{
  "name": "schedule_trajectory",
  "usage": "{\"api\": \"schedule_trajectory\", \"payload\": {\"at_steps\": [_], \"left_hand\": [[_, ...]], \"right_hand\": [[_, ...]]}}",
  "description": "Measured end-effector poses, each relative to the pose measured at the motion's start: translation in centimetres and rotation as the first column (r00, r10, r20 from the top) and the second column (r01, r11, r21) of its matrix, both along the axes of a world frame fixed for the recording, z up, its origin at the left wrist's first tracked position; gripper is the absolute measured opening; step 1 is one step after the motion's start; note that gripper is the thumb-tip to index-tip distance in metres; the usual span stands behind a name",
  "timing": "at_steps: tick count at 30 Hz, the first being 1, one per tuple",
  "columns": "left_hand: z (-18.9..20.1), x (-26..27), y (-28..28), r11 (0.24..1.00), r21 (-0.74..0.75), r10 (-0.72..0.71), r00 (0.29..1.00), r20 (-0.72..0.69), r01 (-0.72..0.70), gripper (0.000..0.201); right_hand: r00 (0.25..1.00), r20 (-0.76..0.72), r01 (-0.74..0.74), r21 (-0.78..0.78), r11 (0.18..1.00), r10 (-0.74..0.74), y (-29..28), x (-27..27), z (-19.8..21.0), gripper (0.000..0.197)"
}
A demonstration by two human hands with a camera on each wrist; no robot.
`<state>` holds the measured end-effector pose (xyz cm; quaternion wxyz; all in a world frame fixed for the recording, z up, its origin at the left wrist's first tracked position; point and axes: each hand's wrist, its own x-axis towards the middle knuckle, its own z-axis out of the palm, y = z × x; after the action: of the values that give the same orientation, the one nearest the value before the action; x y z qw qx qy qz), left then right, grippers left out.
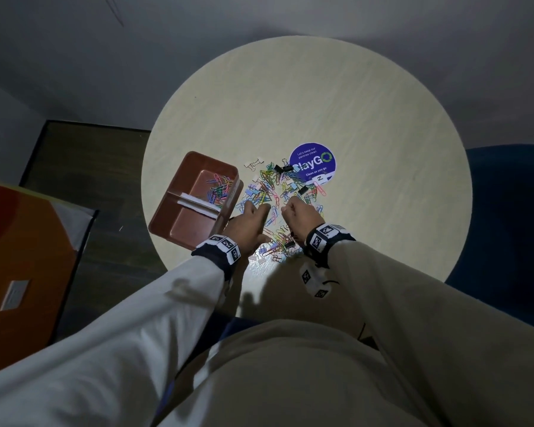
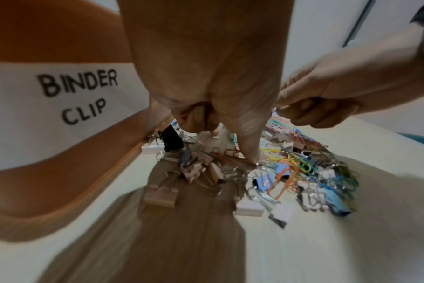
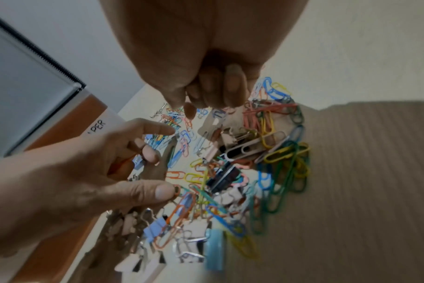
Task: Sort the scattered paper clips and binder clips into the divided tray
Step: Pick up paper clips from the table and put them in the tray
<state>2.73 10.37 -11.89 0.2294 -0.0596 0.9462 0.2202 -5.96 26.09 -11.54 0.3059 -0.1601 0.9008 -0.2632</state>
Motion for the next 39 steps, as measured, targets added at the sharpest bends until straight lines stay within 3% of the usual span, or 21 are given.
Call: {"api": "schedule_trajectory", "payload": {"at_steps": [4,7,13,21,25,28,30,35,39], "left_hand": [[-0.7,-0.3,0.3,0.996,-0.054,-0.077,0.995,-0.058,0.074,0.028],[-1.2,-0.5,0.8,0.992,-0.094,-0.095,0.992,-0.084,0.087,0.014],[-1.3,-0.6,0.9,0.997,-0.070,-0.048,0.998,-0.050,0.044,0.007],[1.7,-0.5,0.8,0.986,0.076,0.155,0.982,-0.107,-0.147,0.014],[3.8,-1.0,0.0,0.955,0.084,0.296,0.908,-0.298,-0.284,0.028],[5.0,-1.7,-1.4,0.892,0.168,0.451,0.791,-0.414,-0.421,0.010],[5.8,-2.2,-2.8,0.844,0.170,0.524,0.716,-0.461,-0.508,0.008],[6.2,-3.1,-6.3,0.737,0.066,0.658,0.690,-0.302,-0.673,0.015],[5.5,-3.6,-7.7,0.762,-0.013,0.635,0.752,-0.178,-0.647,0.022]], "right_hand": [[0.994,-0.037,-0.102,0.124,0.987,0.107,0.4,0.1,0.0,0.017],[0.992,-0.009,-0.124,0.123,0.985,0.126,0.6,-0.2,-0.5,0.017],[0.994,0.023,-0.107,0.114,0.988,0.105,0.8,-0.1,-0.3,0.011],[0.995,0.075,-0.075,0.023,0.997,0.073,-0.9,-0.1,1.3,0.031],[0.992,0.106,-0.067,0.011,0.998,0.066,-2.4,0.0,2.2,0.029],[0.991,0.121,-0.058,-0.017,0.998,0.059,-3.4,0.2,2.7,0.031],[0.990,0.123,-0.058,-0.045,0.997,0.063,-4.0,0.5,3.1,0.027],[0.986,0.147,-0.060,-0.124,0.990,0.078,-5.9,1.2,4.6,0.029],[0.986,0.067,-0.144,-0.154,0.978,0.156,-8.2,0.9,6.5,0.030]]}}
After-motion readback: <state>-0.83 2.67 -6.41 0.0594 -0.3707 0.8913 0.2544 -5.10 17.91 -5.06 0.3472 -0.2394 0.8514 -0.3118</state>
